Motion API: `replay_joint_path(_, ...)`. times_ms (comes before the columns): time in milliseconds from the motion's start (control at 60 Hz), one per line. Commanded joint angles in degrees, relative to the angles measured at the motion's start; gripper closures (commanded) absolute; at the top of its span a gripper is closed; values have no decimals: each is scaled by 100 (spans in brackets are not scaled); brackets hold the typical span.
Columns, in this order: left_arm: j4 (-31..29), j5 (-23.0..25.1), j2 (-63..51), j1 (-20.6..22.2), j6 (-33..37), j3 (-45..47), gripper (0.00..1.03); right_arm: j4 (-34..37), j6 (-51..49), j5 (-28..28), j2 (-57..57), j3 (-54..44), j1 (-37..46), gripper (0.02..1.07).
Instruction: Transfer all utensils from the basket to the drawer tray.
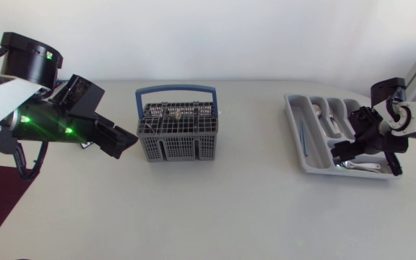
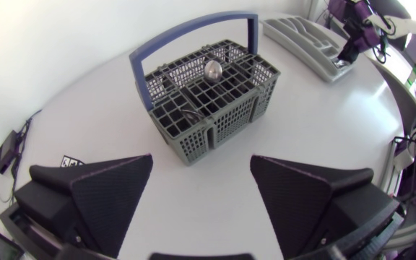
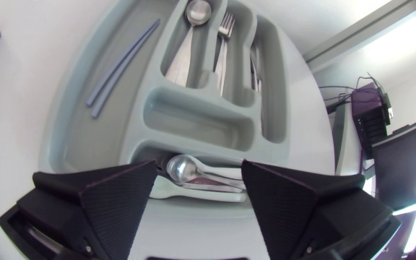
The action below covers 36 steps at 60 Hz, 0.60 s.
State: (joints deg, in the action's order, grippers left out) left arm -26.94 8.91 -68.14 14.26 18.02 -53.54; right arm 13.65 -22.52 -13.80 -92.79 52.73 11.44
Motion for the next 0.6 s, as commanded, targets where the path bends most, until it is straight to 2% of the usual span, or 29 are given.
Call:
replay_joint_path(0,22,-21,-42,-37,553,-192,9,112,73,-52,420,-123,-160,7)
replay_joint_path(100,48,-21,-50,68,1740,-157,6,243,73,203,956,-246,-590,7)
replay_joint_path(250,101,-21,-165,121,2839,-236,6,279,-226,747,1457,-369,-1311,7)
replay_joint_path(367,180,-21,-279,121,3638,-262,6,279,-630,783,1659,-404,-1962,7)
replay_joint_path(583,233,-21,-340,235,5168,-280,7,533,-692,800,1756,-377,-3192,7)
